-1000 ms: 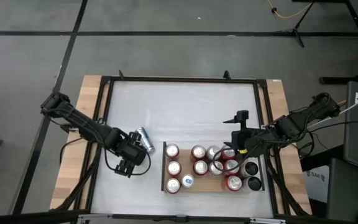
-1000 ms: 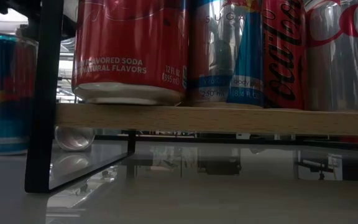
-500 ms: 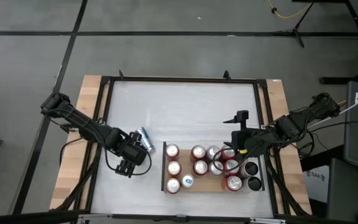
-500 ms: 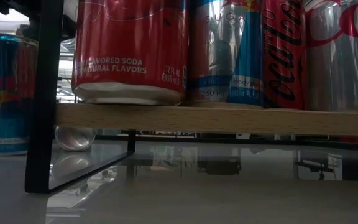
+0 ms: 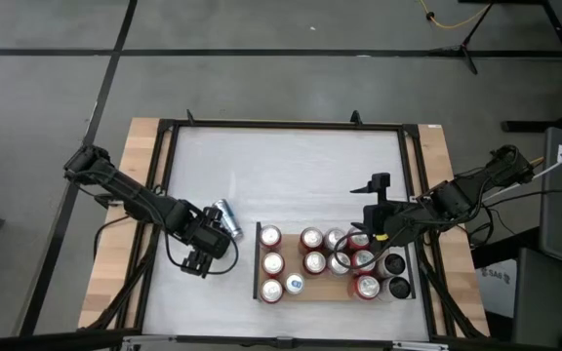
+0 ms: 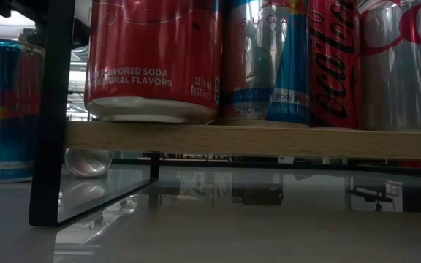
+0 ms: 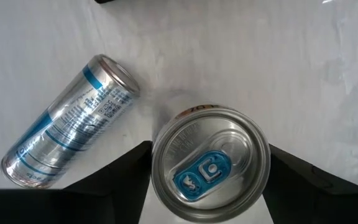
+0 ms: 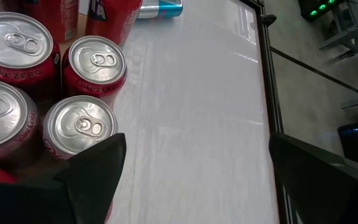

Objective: Place canned beverage on shelf
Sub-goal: Put the bottom left blue soda can on the shelf

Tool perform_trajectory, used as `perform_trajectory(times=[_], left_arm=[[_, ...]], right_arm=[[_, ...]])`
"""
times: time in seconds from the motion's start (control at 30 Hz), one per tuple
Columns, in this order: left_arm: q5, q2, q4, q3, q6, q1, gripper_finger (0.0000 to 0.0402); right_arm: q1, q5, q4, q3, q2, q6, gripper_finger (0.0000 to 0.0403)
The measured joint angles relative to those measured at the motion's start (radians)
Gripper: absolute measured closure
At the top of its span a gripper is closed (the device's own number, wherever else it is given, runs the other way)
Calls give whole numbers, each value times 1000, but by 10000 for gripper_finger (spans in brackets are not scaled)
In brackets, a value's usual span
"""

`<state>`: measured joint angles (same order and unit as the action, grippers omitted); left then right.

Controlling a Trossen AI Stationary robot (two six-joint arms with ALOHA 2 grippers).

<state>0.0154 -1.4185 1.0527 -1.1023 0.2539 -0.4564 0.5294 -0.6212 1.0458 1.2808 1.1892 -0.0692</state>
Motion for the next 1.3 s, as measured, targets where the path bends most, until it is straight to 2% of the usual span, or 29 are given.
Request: perform_trajectory(times=[0.17,0.37,0.57,0.8,1.07,1.3], left_arm=[[11,0,2,2,15,-3,104],[19,0,2,2,173,-1,68],[15,0,7,2,329,-2,65],[16,0,9,2,436,-2,65],[25,0,11,2,655,0,65],[26,0,10,2,637,0,65]], right_arm=[[0,0,0,0,0,0,17],[0,1,0,0,0,0,17],[0,2,0,0,0,0,17],[0,3,0,0,0,0,17],[0,3,0,0,0,0,17],[0,4,0,0,0,0,17]])
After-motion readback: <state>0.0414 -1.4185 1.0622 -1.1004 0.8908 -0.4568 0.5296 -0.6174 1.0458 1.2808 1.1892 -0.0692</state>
